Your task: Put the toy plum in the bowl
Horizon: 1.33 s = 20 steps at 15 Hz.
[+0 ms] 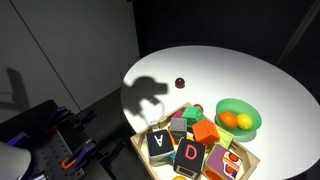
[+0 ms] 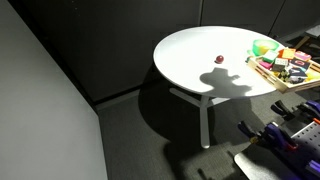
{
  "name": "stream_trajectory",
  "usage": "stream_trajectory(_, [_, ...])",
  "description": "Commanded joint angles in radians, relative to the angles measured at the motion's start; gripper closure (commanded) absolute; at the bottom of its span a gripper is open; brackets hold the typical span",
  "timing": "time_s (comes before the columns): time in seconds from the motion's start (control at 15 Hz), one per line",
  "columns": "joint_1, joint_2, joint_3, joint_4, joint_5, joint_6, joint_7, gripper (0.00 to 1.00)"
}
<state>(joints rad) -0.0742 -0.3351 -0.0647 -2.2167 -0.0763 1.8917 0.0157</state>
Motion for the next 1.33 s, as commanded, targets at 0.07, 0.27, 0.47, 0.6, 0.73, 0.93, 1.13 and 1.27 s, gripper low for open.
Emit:
stream_trajectory(0.07, [-0.023, 0.074, -0.03, 0.038, -0.026, 0.097, -0.033, 0.0])
stream_trajectory(0.27, [-0.031, 0.102, -0.046, 0.036, -0.017, 0.142, -0.049, 0.0])
stream_trajectory(0.47, [-0.032, 0.095, -0.042, 0.013, -0.014, 0.141, -0.026, 0.0])
stream_trajectory(0.6, [-0.033, 0.103, -0.044, 0.016, -0.014, 0.141, -0.026, 0.0])
stream_trajectory(0.73, [-0.033, 0.104, -0.044, 0.018, -0.014, 0.141, -0.026, 0.0])
stream_trajectory(0.93, [-0.033, 0.104, -0.044, 0.019, -0.014, 0.141, -0.026, 0.0])
stream_trajectory(1.13, [-0.033, 0.104, -0.044, 0.019, -0.014, 0.141, -0.026, 0.0])
stream_trajectory(1.27, [-0.03, 0.129, -0.045, 0.049, 0.005, 0.136, -0.023, 0.0])
